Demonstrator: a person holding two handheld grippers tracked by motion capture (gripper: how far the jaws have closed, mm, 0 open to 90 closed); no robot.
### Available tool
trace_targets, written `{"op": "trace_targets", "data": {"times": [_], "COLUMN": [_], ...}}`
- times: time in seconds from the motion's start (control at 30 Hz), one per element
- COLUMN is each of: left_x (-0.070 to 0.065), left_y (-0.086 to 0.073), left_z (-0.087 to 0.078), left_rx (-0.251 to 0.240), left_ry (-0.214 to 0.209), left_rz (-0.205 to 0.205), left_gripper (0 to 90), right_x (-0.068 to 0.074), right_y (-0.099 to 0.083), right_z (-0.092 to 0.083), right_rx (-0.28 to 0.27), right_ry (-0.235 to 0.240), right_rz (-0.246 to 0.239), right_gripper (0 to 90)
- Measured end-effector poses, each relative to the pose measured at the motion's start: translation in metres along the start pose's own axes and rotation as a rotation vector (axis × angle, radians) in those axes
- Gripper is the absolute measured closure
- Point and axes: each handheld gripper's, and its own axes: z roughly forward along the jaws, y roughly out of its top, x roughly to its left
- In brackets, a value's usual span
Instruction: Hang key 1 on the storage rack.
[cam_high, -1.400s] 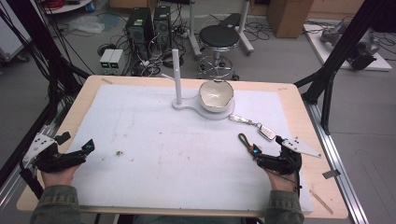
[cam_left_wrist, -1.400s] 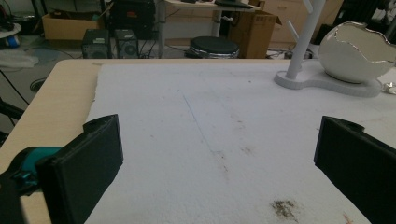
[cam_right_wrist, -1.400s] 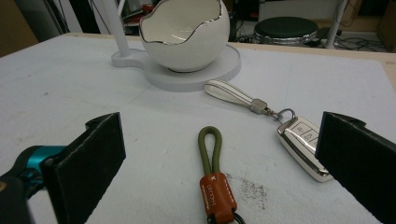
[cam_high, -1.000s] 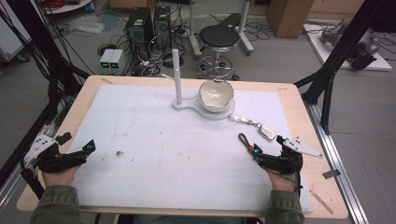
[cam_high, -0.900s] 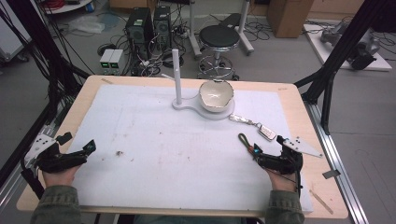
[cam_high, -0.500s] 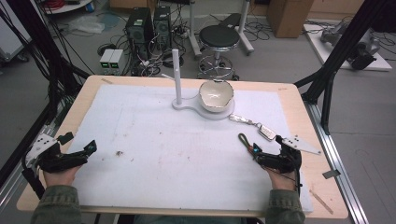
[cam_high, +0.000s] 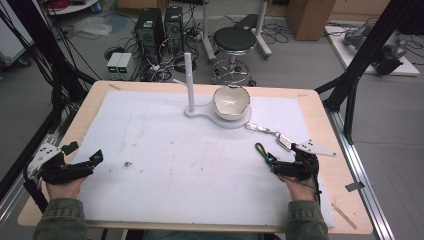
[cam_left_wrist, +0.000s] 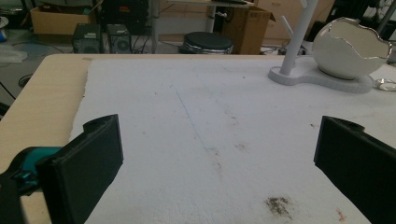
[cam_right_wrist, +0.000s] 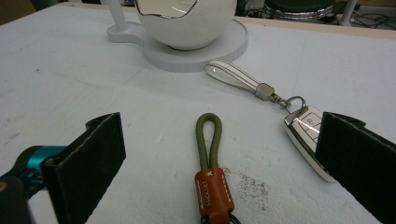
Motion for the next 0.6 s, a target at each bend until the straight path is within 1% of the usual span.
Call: {"op": "trace_targets", "data": {"times": [0.13,0.23,0.27,0.3,0.33,0.37,0.4,0.43,0.57,0.6], "left_x": [0.000,0.000,0.000,0.000,0.000,0.000,0.000,0.000,0.000,0.000], "left_y": [0.000,0.000,0.000,0.000,0.000,0.000,0.000,0.000,0.000,-0.001], "left_z": [0.000,0.001,0.001,0.001,0.001,0.001,0.001,0.001,0.002,0.002], "left_rx": [-0.001,0.002,0.003,0.003,0.003,0.004,0.004,0.004,0.009,0.010], "left_ry": [0.000,0.000,-0.001,-0.002,-0.002,-0.002,-0.002,-0.002,-0.005,-0.006], "left_rz": [0.000,-0.001,-0.003,-0.003,-0.003,-0.002,-0.001,-0.001,0.002,0.002], "left_gripper": [1.7,1.7,1.7,1.7,1.7,1.7,1.7,1.7,1.7,1.7], "right_x": [-0.002,-0.002,-0.002,-0.002,-0.002,-0.003,-0.003,-0.004,-0.008,-0.008], "right_y": [0.000,0.000,0.000,0.000,0.000,0.001,0.001,0.003,0.003,0.003], "right_z": [0.002,0.006,0.007,0.007,0.009,0.012,0.012,0.013,0.016,0.016], "right_rx": [0.022,0.063,0.078,0.078,0.091,0.117,0.117,0.142,0.184,0.184], "right_ry": [0.003,-0.007,-0.009,-0.009,-0.011,-0.013,-0.013,-0.014,0.005,0.005], "right_rz": [0.004,-0.022,-0.024,-0.024,-0.032,-0.043,-0.043,-0.055,-0.051,-0.051], "right_gripper": [0.6,0.6,0.6,0.6,0.6,0.6,0.6,0.6,2.4,2.4]}}
